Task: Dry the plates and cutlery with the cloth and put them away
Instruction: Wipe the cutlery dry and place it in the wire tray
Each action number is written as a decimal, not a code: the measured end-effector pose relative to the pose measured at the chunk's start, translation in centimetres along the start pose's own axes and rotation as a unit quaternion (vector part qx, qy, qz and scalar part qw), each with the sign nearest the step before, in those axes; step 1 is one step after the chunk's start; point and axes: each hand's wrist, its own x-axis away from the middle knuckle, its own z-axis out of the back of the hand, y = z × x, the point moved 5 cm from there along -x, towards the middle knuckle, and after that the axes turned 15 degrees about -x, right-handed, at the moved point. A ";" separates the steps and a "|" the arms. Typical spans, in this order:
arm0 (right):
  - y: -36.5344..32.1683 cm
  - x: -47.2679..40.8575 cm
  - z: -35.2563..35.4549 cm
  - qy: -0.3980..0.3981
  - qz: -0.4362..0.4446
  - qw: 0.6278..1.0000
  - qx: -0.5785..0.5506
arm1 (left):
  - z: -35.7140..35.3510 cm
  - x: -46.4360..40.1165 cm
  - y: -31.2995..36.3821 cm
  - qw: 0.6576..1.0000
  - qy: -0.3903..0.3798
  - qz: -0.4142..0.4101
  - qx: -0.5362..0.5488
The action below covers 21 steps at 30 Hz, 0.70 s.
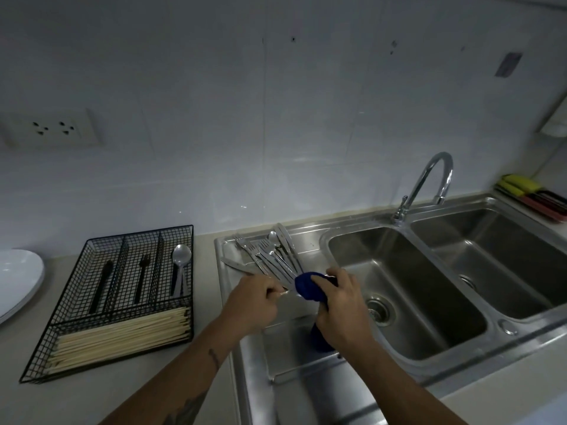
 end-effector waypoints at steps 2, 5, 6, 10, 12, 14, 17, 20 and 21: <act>-0.9 -0.1 -0.3 -0.020 0.041 0.999 0.002 | -0.2 -0.1 0.1 1.000 0.003 -0.002 0.031; -1.2 -0.3 -0.7 -0.041 0.071 0.997 -0.003 | -0.4 -0.5 0.0 0.997 0.006 -0.008 0.072; -0.6 -0.5 -0.6 -0.036 0.050 0.998 -0.017 | -0.4 -0.5 0.1 0.997 0.007 -0.012 0.073; 0.9 -0.8 -0.5 -0.018 -0.015 0.998 -0.055 | -0.3 -0.2 -0.2 0.997 0.017 -0.006 0.069; 0.3 -0.9 -0.6 -0.023 -0.006 0.997 -0.072 | -0.3 -0.1 -0.5 0.997 0.020 0.002 0.079; -0.1 -1.0 -0.7 -0.021 -0.013 0.995 -0.100 | -0.4 -0.2 -0.4 0.997 0.012 -0.006 0.072; -0.5 -1.2 -0.9 -0.010 -0.021 0.992 -0.124 | -0.5 0.0 0.2 0.995 0.022 -0.006 0.095; -0.9 -1.8 -0.9 -0.010 -0.033 0.992 -0.122 | -0.4 -0.1 -0.1 0.991 0.079 0.031 0.103; -0.6 -2.0 -0.8 -0.006 -0.046 0.992 -0.119 | -0.3 -0.1 -0.4 0.990 0.095 0.045 0.096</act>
